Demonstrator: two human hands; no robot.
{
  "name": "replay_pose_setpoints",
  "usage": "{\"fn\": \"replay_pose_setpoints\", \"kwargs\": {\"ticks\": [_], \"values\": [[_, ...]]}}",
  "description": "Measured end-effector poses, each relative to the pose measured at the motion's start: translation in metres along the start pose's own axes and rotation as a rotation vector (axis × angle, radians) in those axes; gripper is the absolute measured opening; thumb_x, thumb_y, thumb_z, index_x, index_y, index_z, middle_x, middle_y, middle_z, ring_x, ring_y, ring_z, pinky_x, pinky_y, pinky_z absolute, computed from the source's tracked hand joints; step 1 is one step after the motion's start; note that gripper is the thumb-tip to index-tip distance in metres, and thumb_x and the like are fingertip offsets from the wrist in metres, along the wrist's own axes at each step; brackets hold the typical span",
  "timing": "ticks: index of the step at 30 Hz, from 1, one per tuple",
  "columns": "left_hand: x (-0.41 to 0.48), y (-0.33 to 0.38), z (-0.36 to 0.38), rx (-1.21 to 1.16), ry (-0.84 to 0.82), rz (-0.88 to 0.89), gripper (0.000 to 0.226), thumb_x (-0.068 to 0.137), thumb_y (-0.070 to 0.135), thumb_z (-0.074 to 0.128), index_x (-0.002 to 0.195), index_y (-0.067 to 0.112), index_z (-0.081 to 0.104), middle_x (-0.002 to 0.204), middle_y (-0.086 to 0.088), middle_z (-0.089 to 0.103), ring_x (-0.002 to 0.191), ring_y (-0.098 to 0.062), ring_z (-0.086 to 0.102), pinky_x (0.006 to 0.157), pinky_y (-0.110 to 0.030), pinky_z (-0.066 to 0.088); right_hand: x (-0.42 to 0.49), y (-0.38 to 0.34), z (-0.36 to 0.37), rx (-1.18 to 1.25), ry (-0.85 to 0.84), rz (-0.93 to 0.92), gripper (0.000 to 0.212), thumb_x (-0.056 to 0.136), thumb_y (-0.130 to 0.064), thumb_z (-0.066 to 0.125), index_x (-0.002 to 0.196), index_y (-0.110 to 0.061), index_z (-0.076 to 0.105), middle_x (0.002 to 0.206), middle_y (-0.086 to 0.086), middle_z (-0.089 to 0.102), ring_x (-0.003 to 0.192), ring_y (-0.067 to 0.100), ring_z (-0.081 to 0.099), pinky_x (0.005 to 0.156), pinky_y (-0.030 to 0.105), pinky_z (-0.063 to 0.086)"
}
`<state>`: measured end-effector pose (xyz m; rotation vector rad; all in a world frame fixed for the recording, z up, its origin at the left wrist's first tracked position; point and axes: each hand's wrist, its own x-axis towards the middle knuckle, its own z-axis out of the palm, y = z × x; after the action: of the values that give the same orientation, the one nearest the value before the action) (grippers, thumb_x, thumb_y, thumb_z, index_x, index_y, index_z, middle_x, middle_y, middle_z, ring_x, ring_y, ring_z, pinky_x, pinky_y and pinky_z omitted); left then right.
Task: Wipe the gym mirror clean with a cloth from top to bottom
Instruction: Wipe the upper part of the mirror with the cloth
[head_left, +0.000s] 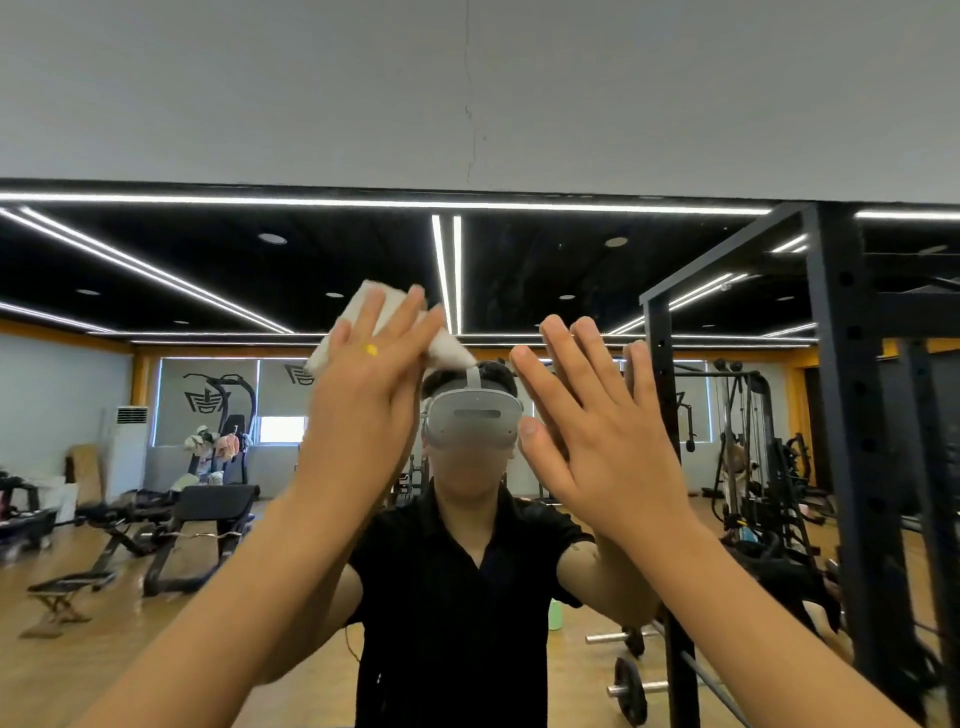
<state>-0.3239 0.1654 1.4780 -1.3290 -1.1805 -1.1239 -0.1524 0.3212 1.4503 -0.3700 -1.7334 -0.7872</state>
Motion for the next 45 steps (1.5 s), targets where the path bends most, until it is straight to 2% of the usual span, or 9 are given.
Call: {"fn": "replay_pose_setpoints", "kwargs": {"ticks": [3, 8, 14, 20, 25, 30, 37, 40, 45], "values": [[0.054, 0.016, 0.005, 0.037, -0.006, -0.022, 0.051, 0.101, 0.001, 0.054, 0.15, 0.018, 0.051, 0.161, -0.011, 0.041, 0.153, -0.033, 0.026, 0.126, -0.053, 0.016, -0.001, 0.001, -0.001, 0.003, -0.001, -0.001, 0.061, 0.106, -0.048, 0.031, 0.163, -0.029, 0.025, 0.173, 0.002, 0.013, 0.16, 0.023, 0.005, 0.127, 0.057, 0.003], [0.098, 0.035, 0.01, 0.068, -0.022, -0.019, 0.05, 0.106, 0.005, 0.049, 0.154, 0.019, 0.044, 0.166, -0.009, 0.031, 0.155, -0.032, 0.018, 0.125, -0.05, 0.013, 0.0, 0.001, -0.001, 0.025, 0.013, -0.003, 0.06, 0.106, -0.047, 0.032, 0.163, -0.029, 0.027, 0.173, 0.002, 0.013, 0.16, 0.022, 0.005, 0.127, 0.058, 0.004], [0.032, 0.015, 0.014, 0.141, -0.022, 0.121, 0.059, 0.089, -0.008, 0.071, 0.143, 0.01, 0.057, 0.149, -0.017, 0.054, 0.141, -0.049, 0.041, 0.104, -0.069, 0.04, 0.0, 0.002, 0.0, 0.004, 0.004, -0.007, 0.06, 0.107, -0.048, 0.031, 0.164, -0.03, 0.024, 0.173, 0.001, 0.01, 0.16, 0.022, 0.002, 0.128, 0.057, 0.002], [-0.008, 0.006, 0.01, 0.069, -0.005, 0.11, 0.053, 0.094, -0.003, 0.068, 0.143, 0.013, 0.059, 0.151, -0.009, 0.054, 0.147, -0.029, 0.028, 0.112, -0.05, 0.026, 0.0, 0.001, 0.001, 0.001, -0.005, 0.004, 0.061, 0.106, -0.048, 0.033, 0.163, -0.03, 0.025, 0.173, 0.002, 0.011, 0.16, 0.023, 0.003, 0.127, 0.059, 0.007], [0.041, 0.027, 0.014, 0.102, -0.029, 0.077, 0.056, 0.094, -0.008, 0.063, 0.146, 0.011, 0.055, 0.155, -0.017, 0.048, 0.148, -0.043, 0.033, 0.119, -0.055, 0.019, 0.0, 0.001, 0.0, 0.001, -0.01, 0.001, 0.061, 0.106, -0.048, 0.034, 0.163, -0.03, 0.025, 0.173, 0.003, 0.012, 0.16, 0.023, 0.004, 0.126, 0.061, 0.01], [0.096, 0.042, 0.022, 0.094, -0.046, 0.07, 0.055, 0.102, -0.002, 0.052, 0.154, 0.017, 0.045, 0.165, -0.009, 0.032, 0.156, -0.035, 0.015, 0.125, -0.049, 0.008, 0.0, 0.001, 0.001, 0.003, 0.002, 0.0, 0.059, 0.106, -0.048, 0.032, 0.163, -0.031, 0.025, 0.173, 0.003, 0.013, 0.16, 0.022, 0.003, 0.127, 0.06, 0.009], [0.085, 0.032, 0.028, 0.14, -0.042, 0.125, 0.049, 0.102, 0.003, 0.057, 0.149, 0.014, 0.052, 0.158, -0.013, 0.045, 0.151, -0.042, 0.027, 0.118, -0.061, 0.023, 0.003, 0.002, 0.0, 0.084, -0.01, 0.001, 0.06, 0.105, -0.048, 0.033, 0.162, -0.033, 0.023, 0.173, 0.001, 0.012, 0.16, 0.021, 0.001, 0.126, 0.061, 0.005], [0.083, 0.032, 0.027, 0.103, -0.056, 0.113, 0.047, 0.105, 0.007, 0.053, 0.15, 0.017, 0.051, 0.159, -0.009, 0.044, 0.153, -0.038, 0.024, 0.12, -0.055, 0.02, -0.002, 0.01, -0.012, 0.174, 0.005, 0.018, 0.062, 0.104, -0.046, 0.037, 0.162, -0.034, 0.022, 0.173, 0.0, 0.011, 0.16, 0.018, -0.001, 0.127, 0.053, -0.006], [0.08, 0.031, 0.03, 0.067, -0.042, 0.079, 0.044, 0.107, 0.013, 0.049, 0.151, 0.019, 0.05, 0.16, -0.005, 0.043, 0.155, -0.032, 0.022, 0.123, -0.05, 0.017, -0.022, 0.075, -0.029, 0.095, -0.037, 0.124, 0.063, 0.103, -0.05, 0.035, 0.163, -0.035, 0.022, 0.174, -0.004, 0.008, 0.16, 0.014, -0.003, 0.127, 0.049, -0.011]]}}
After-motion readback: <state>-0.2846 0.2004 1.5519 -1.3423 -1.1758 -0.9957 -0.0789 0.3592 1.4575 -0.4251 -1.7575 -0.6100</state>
